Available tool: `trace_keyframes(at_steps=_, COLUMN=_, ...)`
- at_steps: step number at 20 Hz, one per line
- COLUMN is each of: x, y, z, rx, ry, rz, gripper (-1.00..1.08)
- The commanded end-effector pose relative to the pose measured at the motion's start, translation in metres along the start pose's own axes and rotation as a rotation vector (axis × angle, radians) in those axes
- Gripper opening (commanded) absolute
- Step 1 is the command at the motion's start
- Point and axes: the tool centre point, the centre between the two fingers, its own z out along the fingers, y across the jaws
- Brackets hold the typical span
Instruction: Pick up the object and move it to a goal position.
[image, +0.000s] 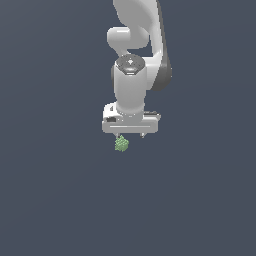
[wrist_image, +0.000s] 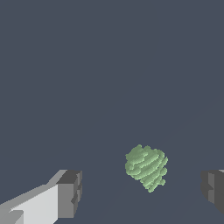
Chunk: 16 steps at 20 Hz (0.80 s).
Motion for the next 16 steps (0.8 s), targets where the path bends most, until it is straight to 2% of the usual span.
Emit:
trace_keyframes(at_steps=1, x=0.0, y=0.0, z=0.0, rx=0.0, ry=0.0, rz=0.0, gripper=1.0)
trace_keyframes(at_steps=10, x=0.01, y=0.016, z=-0.017, rx=0.012, ry=0.024, rz=0.068, gripper=1.0)
trace_keyframes(at_steps=16, x=0.007, y=0.017, z=-0.01, rx=0.01, ry=0.021, rz=0.07, gripper=1.0)
